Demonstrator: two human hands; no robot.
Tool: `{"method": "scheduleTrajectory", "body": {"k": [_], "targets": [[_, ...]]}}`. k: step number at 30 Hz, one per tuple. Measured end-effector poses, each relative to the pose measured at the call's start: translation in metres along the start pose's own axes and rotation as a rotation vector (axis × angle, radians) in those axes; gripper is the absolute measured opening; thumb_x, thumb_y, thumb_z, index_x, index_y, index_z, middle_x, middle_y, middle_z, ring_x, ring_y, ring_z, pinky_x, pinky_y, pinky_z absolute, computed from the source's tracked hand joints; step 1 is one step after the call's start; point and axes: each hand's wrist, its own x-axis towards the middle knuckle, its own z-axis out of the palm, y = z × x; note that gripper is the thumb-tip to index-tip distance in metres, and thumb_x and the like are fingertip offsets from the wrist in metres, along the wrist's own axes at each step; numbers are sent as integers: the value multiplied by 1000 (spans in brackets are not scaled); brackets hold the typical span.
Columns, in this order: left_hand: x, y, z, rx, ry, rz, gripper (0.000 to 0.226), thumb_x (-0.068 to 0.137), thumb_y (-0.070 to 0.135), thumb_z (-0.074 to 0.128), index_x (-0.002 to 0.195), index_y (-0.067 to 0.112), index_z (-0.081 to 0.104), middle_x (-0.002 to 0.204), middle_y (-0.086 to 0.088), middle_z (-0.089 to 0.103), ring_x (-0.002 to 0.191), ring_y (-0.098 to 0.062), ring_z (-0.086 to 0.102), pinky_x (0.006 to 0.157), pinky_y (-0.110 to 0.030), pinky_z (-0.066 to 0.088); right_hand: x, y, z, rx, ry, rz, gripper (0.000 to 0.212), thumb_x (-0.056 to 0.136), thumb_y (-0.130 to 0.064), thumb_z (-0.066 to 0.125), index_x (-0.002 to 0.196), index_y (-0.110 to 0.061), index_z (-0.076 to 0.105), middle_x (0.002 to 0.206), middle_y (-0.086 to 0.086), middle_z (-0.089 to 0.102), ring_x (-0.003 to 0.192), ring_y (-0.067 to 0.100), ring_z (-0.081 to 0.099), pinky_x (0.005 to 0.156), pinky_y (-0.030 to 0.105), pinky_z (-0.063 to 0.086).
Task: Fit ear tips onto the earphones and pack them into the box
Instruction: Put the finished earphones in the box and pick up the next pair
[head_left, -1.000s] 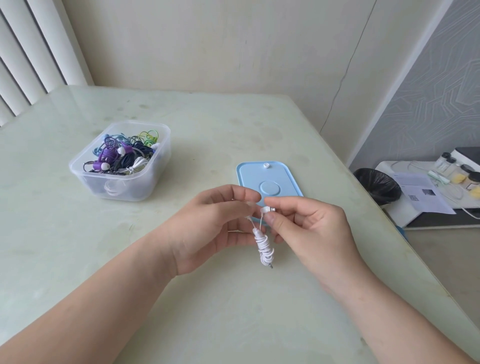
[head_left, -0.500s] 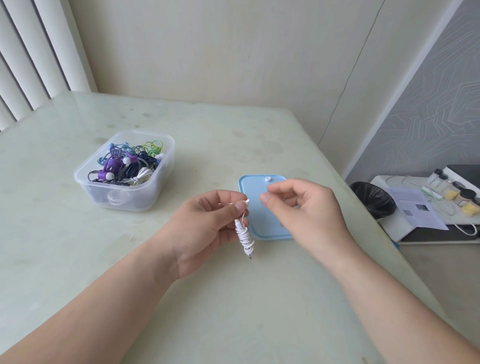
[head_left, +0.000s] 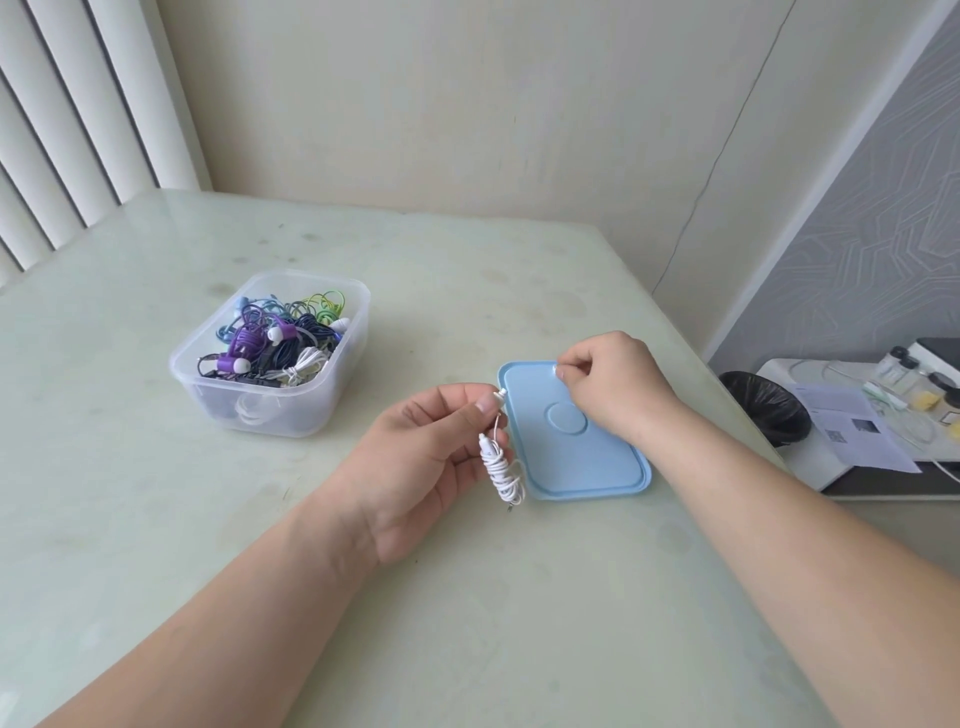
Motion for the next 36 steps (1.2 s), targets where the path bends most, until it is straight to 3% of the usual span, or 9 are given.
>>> {"method": "scheduleTrajectory", "body": {"k": [4, 7, 9, 11, 15, 20, 25, 36], "targets": [[-1, -1, 1, -8, 4, 6, 8, 99, 7, 62, 99, 4, 70, 78, -9, 66, 68, -16, 64, 80, -34, 58, 0, -3, -4, 56, 4, 7, 11, 89, -16, 67, 81, -21, 73, 84, -9, 71, 83, 18, 70, 79, 36, 60], [-1, -2, 0, -2, -5, 11, 10, 96, 7, 64, 103, 2, 70, 80, -10, 65, 70, -18, 64, 79, -33, 59, -10, -10, -12, 161, 30, 15, 10, 87, -14, 70, 80, -21, 73, 77, -7, 71, 74, 14, 70, 63, 24, 55], [-2, -3, 1, 16, -8, 22, 13, 95, 6, 66, 106, 0, 70, 81, -12, 66, 72, -19, 64, 76, -32, 59, -30, -21, -20, 384, 43, 45, 8, 87, -11, 74, 83, -18, 74, 74, -2, 73, 63, 15, 66, 55, 21, 51], [-3, -4, 1, 46, -21, 37, 19, 94, 6, 66, 110, -4, 69, 83, -15, 67, 74, -22, 65, 74, -30, 58, -60, -29, -27, 664, 14, 99, 8, 86, -8, 78, 91, -14, 75, 77, 7, 76, 61, 17, 67, 58, 23, 55], [-5, -8, 2, 181, -69, 72, 17, 94, 4, 69, 109, -5, 69, 83, -17, 68, 77, -26, 65, 76, -32, 57, -119, -28, -27, 1000, -83, 228, 15, 86, -3, 79, 101, -6, 77, 85, 13, 78, 70, 20, 71, 70, 30, 61], [-12, -10, 6, 359, -133, 102, 14, 93, 6, 72, 104, -2, 70, 84, -17, 72, 79, -26, 69, 76, -33, 57, -143, -17, -15, 1312, -95, 373, 19, 82, 6, 75, 101, 3, 74, 87, 18, 76, 75, 24, 73, 65, 28, 60], [-13, -9, 6, 435, -161, 122, 12, 93, 4, 71, 103, -3, 71, 82, -17, 72, 76, -25, 69, 78, -34, 58, -144, -18, -16, 1358, -98, 321, 27, 66, -4, 79, 92, -2, 76, 89, 18, 77, 69, 22, 71, 55, 27, 53], [-12, -10, 7, 459, -162, 125, 9, 94, 4, 71, 102, -1, 73, 84, -20, 73, 78, -29, 69, 80, -38, 58, -144, -15, -12, 1270, -115, 233, 14, 78, 0, 78, 90, -6, 79, 88, 15, 76, 72, 24, 66, 53, 29, 42]]}}
